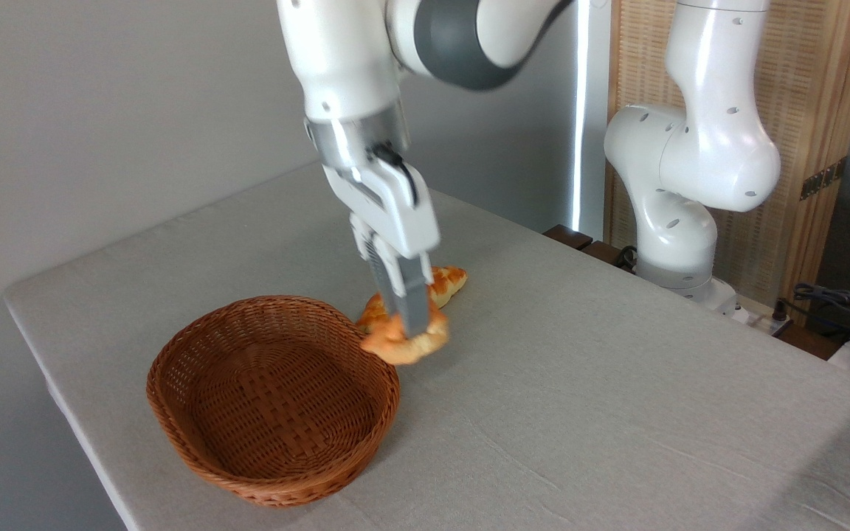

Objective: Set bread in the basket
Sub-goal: 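Lift the bun and carry it over the wicker basket, then lower the bun into the basket and open the gripper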

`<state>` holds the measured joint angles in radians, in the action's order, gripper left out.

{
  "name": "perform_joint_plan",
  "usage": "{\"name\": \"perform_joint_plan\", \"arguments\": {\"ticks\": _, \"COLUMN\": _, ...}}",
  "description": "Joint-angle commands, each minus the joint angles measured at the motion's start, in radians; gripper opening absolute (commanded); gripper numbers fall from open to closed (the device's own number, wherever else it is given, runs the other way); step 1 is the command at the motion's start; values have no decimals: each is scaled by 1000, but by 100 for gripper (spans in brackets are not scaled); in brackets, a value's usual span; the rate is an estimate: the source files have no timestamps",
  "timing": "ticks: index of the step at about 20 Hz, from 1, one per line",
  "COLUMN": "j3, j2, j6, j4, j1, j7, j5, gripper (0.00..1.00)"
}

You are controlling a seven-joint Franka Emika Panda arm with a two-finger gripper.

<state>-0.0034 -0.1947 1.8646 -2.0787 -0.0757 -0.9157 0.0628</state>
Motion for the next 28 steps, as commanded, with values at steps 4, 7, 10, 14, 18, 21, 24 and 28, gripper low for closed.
{"name": "perform_joint_plan", "arguments": {"ticks": 4, "j3": 14, "j2": 130, "j6": 230, "j4": 101, "j1": -3, "j7": -106, "j5": -46, "gripper": 15}}
{"name": "perform_joint_plan", "arguments": {"ticks": 7, "j3": 5, "j2": 170, "j6": 310, "j4": 95, "j1": -4, "j7": -144, "j5": -43, "gripper": 28}}
{"name": "perform_joint_plan", "arguments": {"ticks": 10, "j3": 2, "j2": 189, "j6": 352, "j4": 71, "j1": -4, "j7": -183, "j5": -26, "gripper": 100}}
{"name": "perform_joint_plan", "arguments": {"ticks": 14, "j3": -3, "j2": 198, "j6": 355, "j4": 68, "j1": -4, "j7": -178, "j5": -41, "gripper": 100}}
{"name": "perform_joint_plan", "arguments": {"ticks": 18, "j3": -14, "j2": 204, "j6": 355, "j4": 68, "j1": -4, "j7": -176, "j5": -41, "gripper": 100}}
{"name": "perform_joint_plan", "arguments": {"ticks": 21, "j3": -14, "j2": 204, "j6": 355, "j4": 69, "j1": -4, "j7": -176, "j5": -41, "gripper": 100}}
{"name": "perform_joint_plan", "arguments": {"ticks": 24, "j3": -14, "j2": 190, "j6": 349, "j4": 81, "j1": -4, "j7": -154, "j5": -47, "gripper": 100}}
{"name": "perform_joint_plan", "arguments": {"ticks": 28, "j3": -12, "j2": 147, "j6": 186, "j4": 178, "j1": 2, "j7": 9, "j5": -107, "gripper": 100}}
